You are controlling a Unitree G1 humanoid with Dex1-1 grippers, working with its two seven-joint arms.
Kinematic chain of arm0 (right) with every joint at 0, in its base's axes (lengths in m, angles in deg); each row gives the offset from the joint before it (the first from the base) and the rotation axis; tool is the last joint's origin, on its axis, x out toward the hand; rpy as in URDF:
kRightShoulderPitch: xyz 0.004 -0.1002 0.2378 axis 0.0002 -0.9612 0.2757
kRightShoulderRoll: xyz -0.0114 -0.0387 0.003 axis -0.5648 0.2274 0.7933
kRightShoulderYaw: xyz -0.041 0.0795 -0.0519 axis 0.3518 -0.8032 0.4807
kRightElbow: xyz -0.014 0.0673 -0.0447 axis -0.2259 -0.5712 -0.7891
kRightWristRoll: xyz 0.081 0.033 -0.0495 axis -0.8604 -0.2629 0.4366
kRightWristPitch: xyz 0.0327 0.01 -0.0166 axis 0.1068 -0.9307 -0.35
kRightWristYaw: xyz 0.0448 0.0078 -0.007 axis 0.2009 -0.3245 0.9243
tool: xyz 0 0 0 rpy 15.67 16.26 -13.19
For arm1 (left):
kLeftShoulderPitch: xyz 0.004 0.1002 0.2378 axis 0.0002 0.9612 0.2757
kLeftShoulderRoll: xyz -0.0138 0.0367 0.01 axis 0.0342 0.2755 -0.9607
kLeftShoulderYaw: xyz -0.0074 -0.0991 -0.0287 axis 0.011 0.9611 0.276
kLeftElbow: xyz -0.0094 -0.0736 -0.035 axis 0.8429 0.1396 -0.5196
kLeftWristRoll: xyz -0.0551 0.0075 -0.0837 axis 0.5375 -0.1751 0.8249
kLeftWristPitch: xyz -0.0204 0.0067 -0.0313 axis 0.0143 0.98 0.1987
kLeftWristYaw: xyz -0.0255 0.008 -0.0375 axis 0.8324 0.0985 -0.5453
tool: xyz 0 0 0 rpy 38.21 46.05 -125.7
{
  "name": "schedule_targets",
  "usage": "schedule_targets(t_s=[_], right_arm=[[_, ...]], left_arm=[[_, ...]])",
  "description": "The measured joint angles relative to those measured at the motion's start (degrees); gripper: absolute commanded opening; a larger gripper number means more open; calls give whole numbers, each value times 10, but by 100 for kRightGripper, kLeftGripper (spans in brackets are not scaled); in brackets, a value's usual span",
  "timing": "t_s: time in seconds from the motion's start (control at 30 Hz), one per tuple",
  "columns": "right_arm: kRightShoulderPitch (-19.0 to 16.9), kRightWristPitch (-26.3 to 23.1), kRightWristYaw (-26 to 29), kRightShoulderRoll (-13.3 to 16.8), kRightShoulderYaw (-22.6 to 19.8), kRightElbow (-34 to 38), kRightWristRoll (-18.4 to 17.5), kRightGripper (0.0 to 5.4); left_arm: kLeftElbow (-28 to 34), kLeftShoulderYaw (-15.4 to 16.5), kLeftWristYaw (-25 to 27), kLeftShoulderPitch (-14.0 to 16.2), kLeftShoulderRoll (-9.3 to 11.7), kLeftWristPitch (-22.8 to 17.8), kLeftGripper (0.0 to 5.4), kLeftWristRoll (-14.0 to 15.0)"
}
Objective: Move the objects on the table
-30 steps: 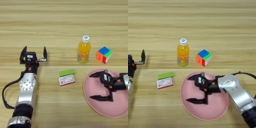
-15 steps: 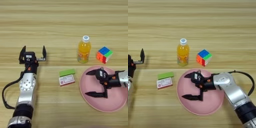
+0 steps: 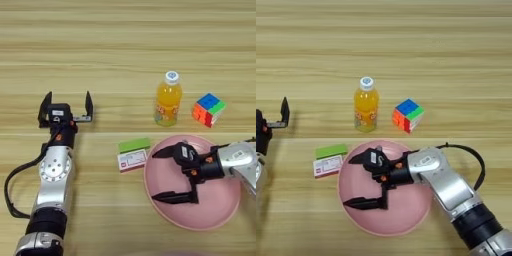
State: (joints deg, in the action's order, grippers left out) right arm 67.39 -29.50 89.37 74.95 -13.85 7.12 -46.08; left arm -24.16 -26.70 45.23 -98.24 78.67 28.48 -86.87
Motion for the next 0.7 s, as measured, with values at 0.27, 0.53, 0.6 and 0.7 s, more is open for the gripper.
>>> schedule_targets(t_s=[0.27, 0.53, 0.6, 0.7], right_arm=[[0, -9, -3, -26, 16, 6, -6, 540], [0, -13, -13, -44, 16, 15, -16, 540], [0, -17, -15, -48, 16, 18, -18, 540], [0, -19, -16, -49, 16, 22, -21, 540]], left_arm=[[0, 0, 1, 0, 0, 0, 529, 2], [0, 0, 5, 0, 0, 0, 529, 2], [0, 0, 6, 0, 0, 0, 529, 2], [0, 0, 7, 0, 0, 0, 529, 2]])
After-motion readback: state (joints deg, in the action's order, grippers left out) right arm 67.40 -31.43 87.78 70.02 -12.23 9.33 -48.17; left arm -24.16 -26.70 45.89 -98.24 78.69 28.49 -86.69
